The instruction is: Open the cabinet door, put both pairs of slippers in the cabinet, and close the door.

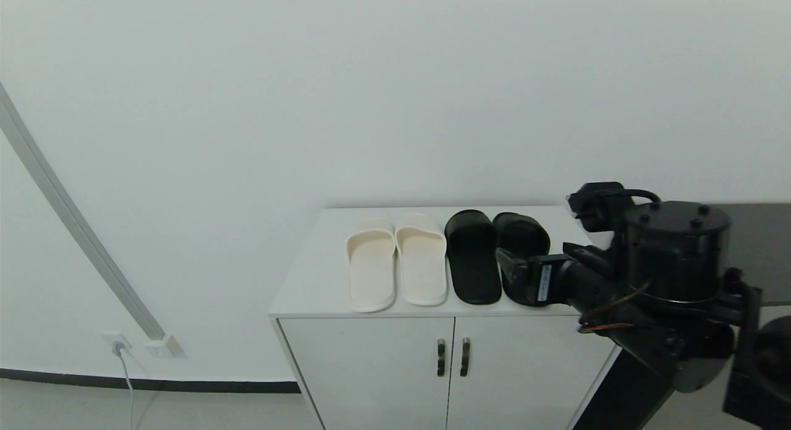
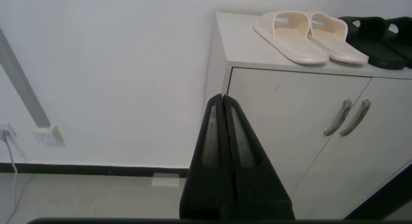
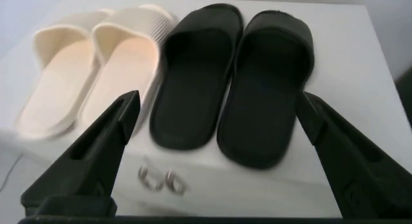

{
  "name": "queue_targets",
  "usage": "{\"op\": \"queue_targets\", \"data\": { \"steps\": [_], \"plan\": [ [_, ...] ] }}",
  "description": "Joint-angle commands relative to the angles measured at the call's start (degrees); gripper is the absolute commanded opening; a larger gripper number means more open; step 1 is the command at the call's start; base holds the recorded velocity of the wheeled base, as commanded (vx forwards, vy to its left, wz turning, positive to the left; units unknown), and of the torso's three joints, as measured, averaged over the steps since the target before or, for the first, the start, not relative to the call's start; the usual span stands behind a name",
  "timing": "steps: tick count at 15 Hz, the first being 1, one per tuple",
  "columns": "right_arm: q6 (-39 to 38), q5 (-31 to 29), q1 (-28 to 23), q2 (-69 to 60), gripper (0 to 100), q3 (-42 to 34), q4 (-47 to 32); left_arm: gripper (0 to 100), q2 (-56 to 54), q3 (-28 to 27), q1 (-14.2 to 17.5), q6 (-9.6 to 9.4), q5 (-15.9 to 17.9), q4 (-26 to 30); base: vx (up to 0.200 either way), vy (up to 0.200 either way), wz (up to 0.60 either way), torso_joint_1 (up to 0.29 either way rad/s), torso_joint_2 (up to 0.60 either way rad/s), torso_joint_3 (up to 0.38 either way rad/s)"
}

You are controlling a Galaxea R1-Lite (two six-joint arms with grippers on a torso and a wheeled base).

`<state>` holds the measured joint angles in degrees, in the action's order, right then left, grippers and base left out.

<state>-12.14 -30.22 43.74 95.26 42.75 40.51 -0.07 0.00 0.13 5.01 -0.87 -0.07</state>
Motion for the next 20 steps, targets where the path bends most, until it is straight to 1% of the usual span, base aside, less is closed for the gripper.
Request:
{"op": "queue_targets", "data": {
  "steps": [1, 5, 10, 14, 17, 20],
  "plan": [
    [0.10, -5.29, -1.02, 14.08, 100, 6.29, 5.72, 0, 0.07, -0.09, 0.04, 0.09, -0.01, -0.01, 0.000, 0.000, 0.00, 0.000, 0.00, 0.000],
    [0.45, -5.81, -2.87, 20.23, 100, 12.97, 5.55, 0, 0.07, 0.00, 0.04, 0.09, -0.01, -0.01, 0.000, 0.000, 0.00, 0.000, 0.00, 0.000],
    [0.98, -5.55, -5.95, 25.59, 100, 17.54, 5.37, 0, 0.07, -0.09, 0.04, 0.09, -0.01, -0.01, 0.000, 0.000, 0.00, 0.000, 0.00, 0.000],
    [4.93, -5.11, -8.14, 28.84, 100, 22.29, 4.75, 0, 0.07, -0.09, 0.04, 0.09, -0.01, -0.01, 0.000, 0.000, 0.00, 0.000, 0.00, 0.000],
    [5.73, -4.32, -9.55, 31.22, 100, 27.56, 1.06, 0, 0.07, -0.09, 0.04, 0.09, -0.01, -0.01, 0.000, 0.000, 0.00, 0.000, 0.00, 0.000],
    [5.73, -4.14, -10.17, 33.24, 100, 32.13, -0.17, 0, 0.07, -0.09, 0.04, 0.09, -0.01, -0.01, 0.000, 0.000, 0.00, 0.000, 0.00, 0.000]
  ]
}}
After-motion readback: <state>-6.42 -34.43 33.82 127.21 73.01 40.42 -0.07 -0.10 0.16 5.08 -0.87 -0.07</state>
